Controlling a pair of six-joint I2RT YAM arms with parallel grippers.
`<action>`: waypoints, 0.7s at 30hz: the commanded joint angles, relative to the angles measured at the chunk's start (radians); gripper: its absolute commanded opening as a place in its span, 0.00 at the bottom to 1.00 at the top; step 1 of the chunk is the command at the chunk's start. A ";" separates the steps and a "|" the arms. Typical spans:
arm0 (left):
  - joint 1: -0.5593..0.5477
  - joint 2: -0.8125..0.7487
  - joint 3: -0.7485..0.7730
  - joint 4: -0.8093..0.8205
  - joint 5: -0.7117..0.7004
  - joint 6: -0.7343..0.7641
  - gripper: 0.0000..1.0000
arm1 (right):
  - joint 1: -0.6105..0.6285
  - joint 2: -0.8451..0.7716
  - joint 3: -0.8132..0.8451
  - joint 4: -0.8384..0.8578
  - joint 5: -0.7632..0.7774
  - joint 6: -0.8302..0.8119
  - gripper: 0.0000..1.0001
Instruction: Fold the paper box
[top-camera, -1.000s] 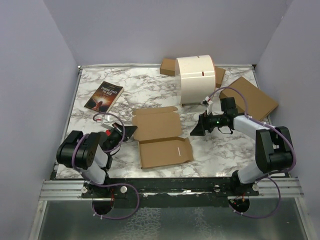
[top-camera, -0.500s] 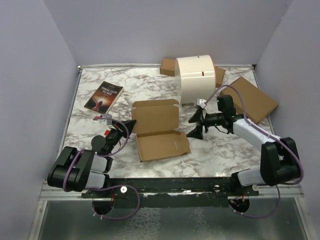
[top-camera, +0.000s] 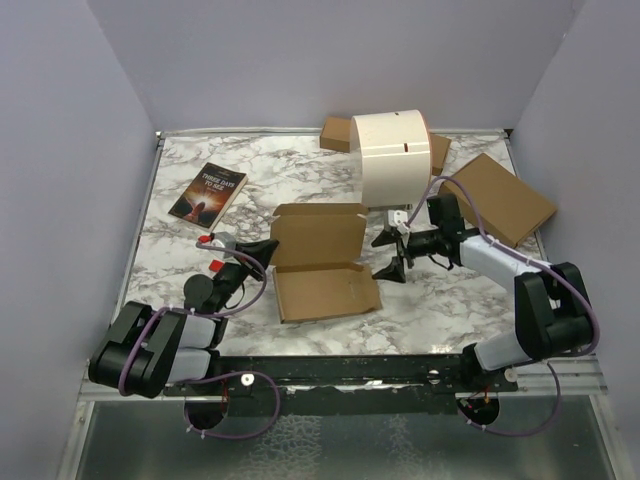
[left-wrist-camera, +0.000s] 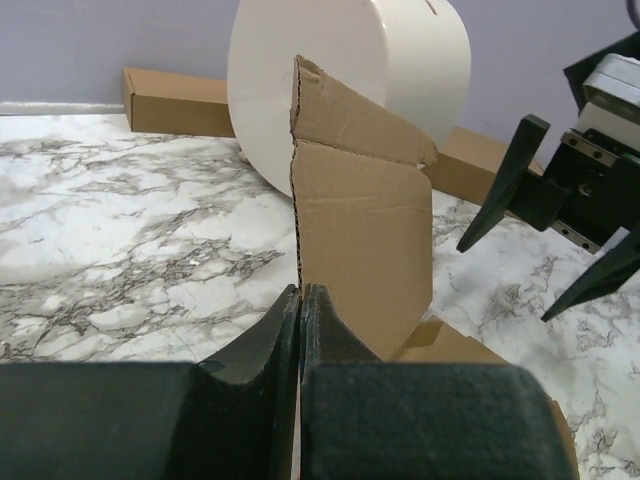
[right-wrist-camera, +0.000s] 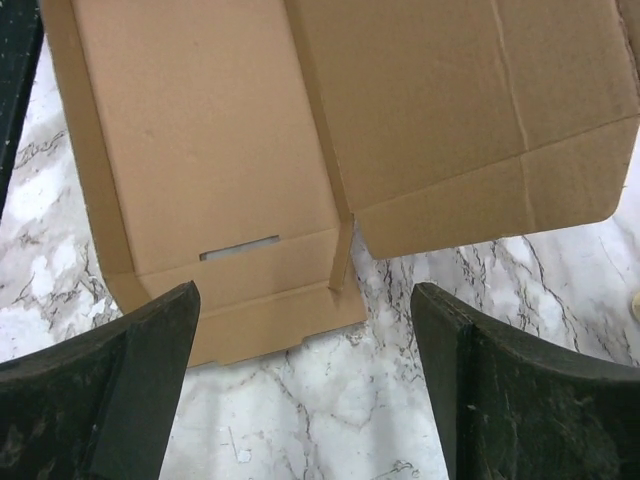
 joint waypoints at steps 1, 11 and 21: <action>-0.019 -0.019 -0.045 0.239 0.064 0.029 0.00 | 0.005 0.056 0.072 -0.044 0.028 0.018 0.84; -0.039 -0.035 -0.041 0.238 0.089 0.026 0.00 | -0.040 0.044 0.064 0.210 0.039 0.387 0.82; -0.060 -0.029 -0.015 0.239 0.130 0.008 0.00 | -0.082 0.148 0.054 0.449 -0.198 0.660 0.58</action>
